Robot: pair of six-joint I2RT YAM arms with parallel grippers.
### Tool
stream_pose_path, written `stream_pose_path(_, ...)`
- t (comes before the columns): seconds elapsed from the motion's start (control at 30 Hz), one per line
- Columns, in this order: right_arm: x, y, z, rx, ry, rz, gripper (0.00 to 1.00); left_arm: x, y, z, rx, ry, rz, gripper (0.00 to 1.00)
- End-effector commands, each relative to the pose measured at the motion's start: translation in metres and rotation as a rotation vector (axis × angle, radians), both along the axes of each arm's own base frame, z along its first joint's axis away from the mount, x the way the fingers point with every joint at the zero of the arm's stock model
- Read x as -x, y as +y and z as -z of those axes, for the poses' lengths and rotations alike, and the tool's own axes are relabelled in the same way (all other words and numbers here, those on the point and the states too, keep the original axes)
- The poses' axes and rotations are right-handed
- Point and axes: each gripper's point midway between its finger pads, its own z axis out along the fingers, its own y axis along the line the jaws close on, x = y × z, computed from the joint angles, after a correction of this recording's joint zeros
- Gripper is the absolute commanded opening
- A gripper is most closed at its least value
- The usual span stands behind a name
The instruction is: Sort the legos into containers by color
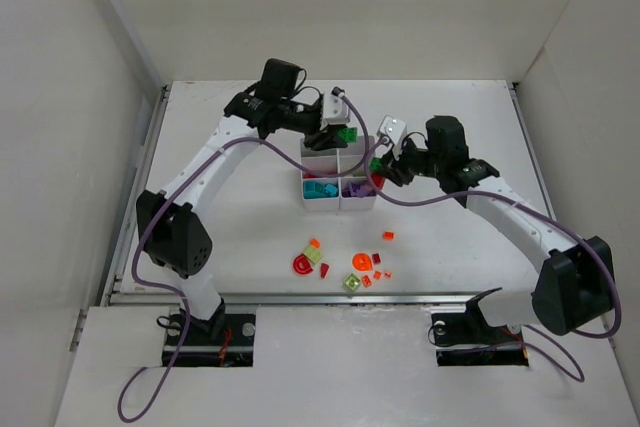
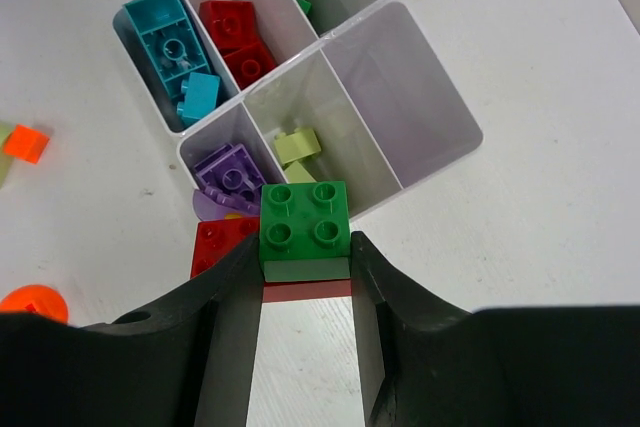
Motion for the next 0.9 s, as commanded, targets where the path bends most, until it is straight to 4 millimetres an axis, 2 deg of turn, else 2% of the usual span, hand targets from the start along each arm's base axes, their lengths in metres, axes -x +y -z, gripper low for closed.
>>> stream_pose_path(0.0,-0.002,-0.003,-0.011,-0.012,-0.026,0.021,0.0,-0.024,0.014,-0.018,0.025,-0.074,-0.139,0.0)
stream_pose_path(0.03,-0.003,-0.006,-0.015,-0.006,-0.039,0.04,0.0,-0.031,0.017,0.002,0.0,-0.027,-0.203,0.0)
stream_pose_path(0.07,-0.004,-0.007,-0.014,-0.002,-0.041,0.048,0.0,-0.045,0.026,0.009,-0.015,-0.041,-0.271,0.0)
stream_pose_path(0.1,-0.003,-0.007,-0.018,-0.01,-0.043,0.052,0.0,-0.068,0.035,0.017,-0.048,-0.094,-0.373,0.0)
stream_pose_path(0.13,-0.007,-0.012,-0.017,-0.004,-0.046,0.073,0.0,-0.078,0.044,0.023,-0.07,-0.113,-0.427,0.0)
stream_pose_path(0.17,-0.008,-0.014,-0.017,0.001,-0.048,0.084,0.0,-0.084,0.05,0.039,-0.103,-0.108,-0.462,0.0)
stream_pose_path(0.2,-0.007,-0.014,-0.021,-0.002,-0.056,0.084,0.0,-0.089,0.054,0.043,-0.127,-0.147,-0.472,0.0)
stream_pose_path(0.23,-0.008,-0.016,-0.02,-0.003,-0.052,0.097,0.0,-0.092,0.058,0.057,-0.16,-0.157,-0.481,0.0)
stream_pose_path(0.3,-0.009,-0.017,-0.026,-0.008,-0.073,0.106,0.0,-0.091,0.059,0.065,-0.177,-0.176,-0.464,0.01)
stream_pose_path(0.33,-0.009,-0.017,-0.026,-0.008,-0.073,0.106,0.0,-0.093,0.059,0.063,-0.173,-0.192,-0.461,0.06)
stream_pose_path(0.4,-0.011,-0.02,-0.026,-0.012,-0.067,0.119,0.0,-0.092,0.061,0.071,-0.185,-0.185,-0.467,0.08)
stream_pose_path(0.47,-0.012,-0.019,-0.03,-0.016,-0.075,0.119,0.0,-0.093,0.061,0.071,-0.192,-0.208,-0.455,0.12)
stream_pose_path(0.53,-0.012,-0.019,-0.03,-0.016,-0.075,0.119,0.0,-0.09,0.063,0.086,-0.217,-0.191,-0.443,0.16)
stream_pose_path(0.57,-0.012,-0.019,-0.03,-0.016,-0.075,0.119,0.0,-0.09,0.063,0.086,-0.217,-0.191,-0.443,0.18)
stream_pose_path(0.6,-0.012,-0.019,-0.03,-0.016,-0.075,0.119,0.0,-0.091,0.065,0.091,-0.229,-0.2,-0.446,0.21)
stream_pose_path(0.63,-0.012,-0.019,-0.03,-0.016,-0.075,0.119,0.0,-0.089,0.066,0.096,-0.239,-0.198,-0.44,0.3)
stream_pose_path(0.77,-0.012,-0.019,-0.03,-0.016,-0.075,0.119,0.0,-0.087,0.067,0.1,-0.247,-0.198,-0.433,0.45)
stream_pose_path(0.87,-0.013,-0.019,-0.034,-0.02,-0.084,0.119,0.0,-0.086,0.068,0.102,-0.255,-0.198,-0.427,0.47)
